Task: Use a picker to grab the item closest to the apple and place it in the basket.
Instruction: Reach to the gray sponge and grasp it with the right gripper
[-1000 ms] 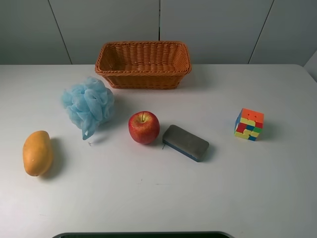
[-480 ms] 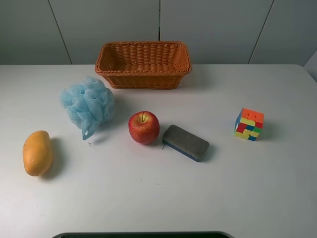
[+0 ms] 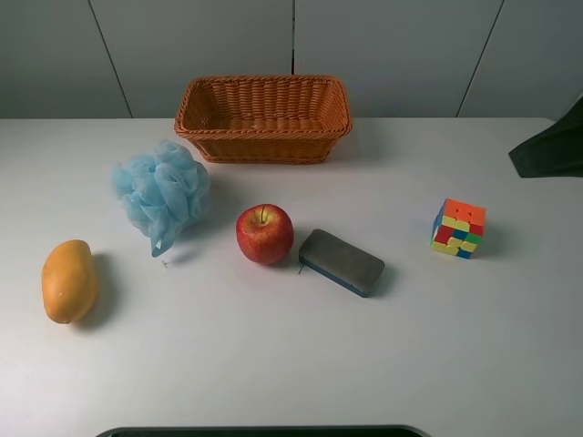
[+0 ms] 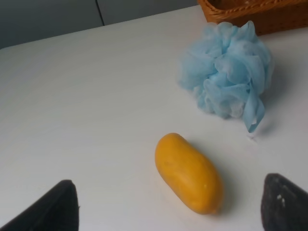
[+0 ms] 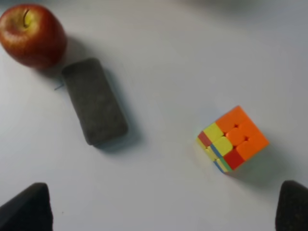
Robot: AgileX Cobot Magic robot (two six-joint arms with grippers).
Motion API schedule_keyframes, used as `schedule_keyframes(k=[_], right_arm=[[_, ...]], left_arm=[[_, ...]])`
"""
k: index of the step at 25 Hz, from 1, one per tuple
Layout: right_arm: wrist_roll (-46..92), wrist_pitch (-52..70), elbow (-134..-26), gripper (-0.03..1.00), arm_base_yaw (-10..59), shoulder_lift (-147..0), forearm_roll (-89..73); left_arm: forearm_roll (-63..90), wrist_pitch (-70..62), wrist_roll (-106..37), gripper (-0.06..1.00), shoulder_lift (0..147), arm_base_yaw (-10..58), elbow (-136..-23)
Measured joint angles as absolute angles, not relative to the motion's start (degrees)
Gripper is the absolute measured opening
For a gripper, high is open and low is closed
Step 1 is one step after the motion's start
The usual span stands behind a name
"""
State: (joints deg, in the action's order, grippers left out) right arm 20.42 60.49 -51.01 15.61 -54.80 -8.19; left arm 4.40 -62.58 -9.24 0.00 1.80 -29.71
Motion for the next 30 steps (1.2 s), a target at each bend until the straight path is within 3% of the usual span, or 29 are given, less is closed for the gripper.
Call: schedule_keyframes(k=[11, 30], right_arm=[[20.6, 52.7, -51.0, 0.70, 29.1, -76.0, -5.3], [30.5, 38.1, -51.0, 0.70, 30.6, -98.1, -13.1]], left_arm=[[4.4, -62.6, -9.2, 0.73, 0.0, 1.8, -29.7], [4.4, -62.6, -9.2, 0.73, 0.0, 1.8, -29.7]])
